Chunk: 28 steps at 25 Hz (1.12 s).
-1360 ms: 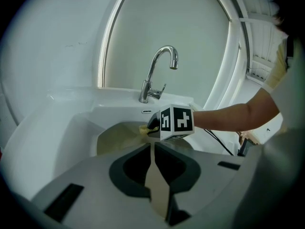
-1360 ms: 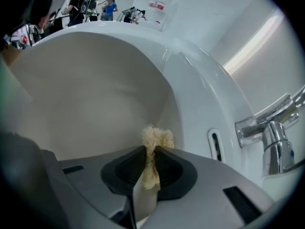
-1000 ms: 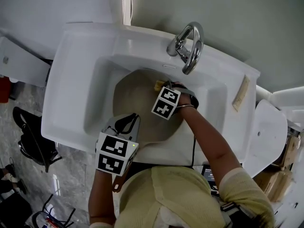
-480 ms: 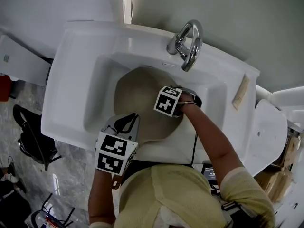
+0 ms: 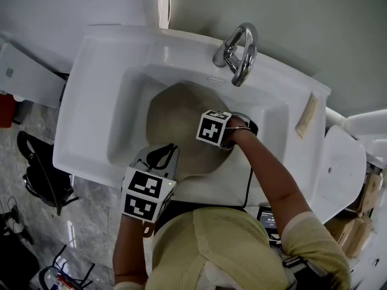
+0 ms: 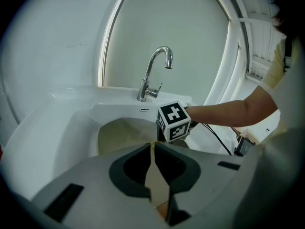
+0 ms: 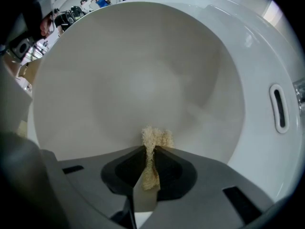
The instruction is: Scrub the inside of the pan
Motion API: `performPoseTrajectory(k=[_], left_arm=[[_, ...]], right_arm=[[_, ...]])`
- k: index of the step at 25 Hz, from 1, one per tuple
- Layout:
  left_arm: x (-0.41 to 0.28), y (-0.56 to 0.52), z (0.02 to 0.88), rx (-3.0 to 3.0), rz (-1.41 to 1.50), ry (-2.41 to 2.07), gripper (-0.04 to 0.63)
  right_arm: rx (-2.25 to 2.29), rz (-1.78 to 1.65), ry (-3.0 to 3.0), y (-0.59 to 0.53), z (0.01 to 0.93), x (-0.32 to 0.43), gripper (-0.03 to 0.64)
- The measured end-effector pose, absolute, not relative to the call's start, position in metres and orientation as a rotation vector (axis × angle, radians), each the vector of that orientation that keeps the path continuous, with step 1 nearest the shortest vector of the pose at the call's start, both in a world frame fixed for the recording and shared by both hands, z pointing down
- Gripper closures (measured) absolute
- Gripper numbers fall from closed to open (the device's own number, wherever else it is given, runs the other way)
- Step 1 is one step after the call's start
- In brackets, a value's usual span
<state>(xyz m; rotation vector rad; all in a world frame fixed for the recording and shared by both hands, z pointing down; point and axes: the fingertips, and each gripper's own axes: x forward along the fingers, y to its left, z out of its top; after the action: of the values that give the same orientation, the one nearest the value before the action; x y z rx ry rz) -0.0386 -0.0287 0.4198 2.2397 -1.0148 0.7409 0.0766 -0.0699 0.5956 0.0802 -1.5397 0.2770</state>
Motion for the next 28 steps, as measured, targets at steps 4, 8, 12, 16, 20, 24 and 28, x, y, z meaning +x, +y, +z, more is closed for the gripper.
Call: performPoseTrajectory(k=[4,8,12,16,20,24,28], left_arm=[[-0.039,-0.027,0.419,2.244,0.741,-1.015,0.523],[-0.038,-0.025,0.418,2.250,0.740,-1.011,0.523],[-0.038,-0.022,0.416,2.257,0.736,-1.012,0.523],[-0.038,-0.019,0.415,2.261,0.733,-1.013,0.523],[-0.038,-0.017,0.414,2.265,0.727,-1.013,0.522],[-0.040,-0.015,0.412,2.269,0.729,-1.013,0.522],[-0.039,-0.012,0.412,2.273,0.730,-1.014,0.523]], right_arm=[[0.030,0.312,-1.532,-0.058,0.592,0.076,0.543],[-0.007,0.343,-1.516,-0.047,0.589,0.076,0.543],[-0.037,0.409,-1.512,-0.034,0.584,0.077,0.543],[-0.079,0.468,-1.522,-0.021,0.580,0.075,0.543],[-0.112,0.504,-1.521,-0.011,0.577,0.072,0.543],[-0.149,0.540,-1.528,-0.002,0.573,0.068,0.543],[-0.173,0.568,-1.529,0.005,0.571,0.066,0.544]])
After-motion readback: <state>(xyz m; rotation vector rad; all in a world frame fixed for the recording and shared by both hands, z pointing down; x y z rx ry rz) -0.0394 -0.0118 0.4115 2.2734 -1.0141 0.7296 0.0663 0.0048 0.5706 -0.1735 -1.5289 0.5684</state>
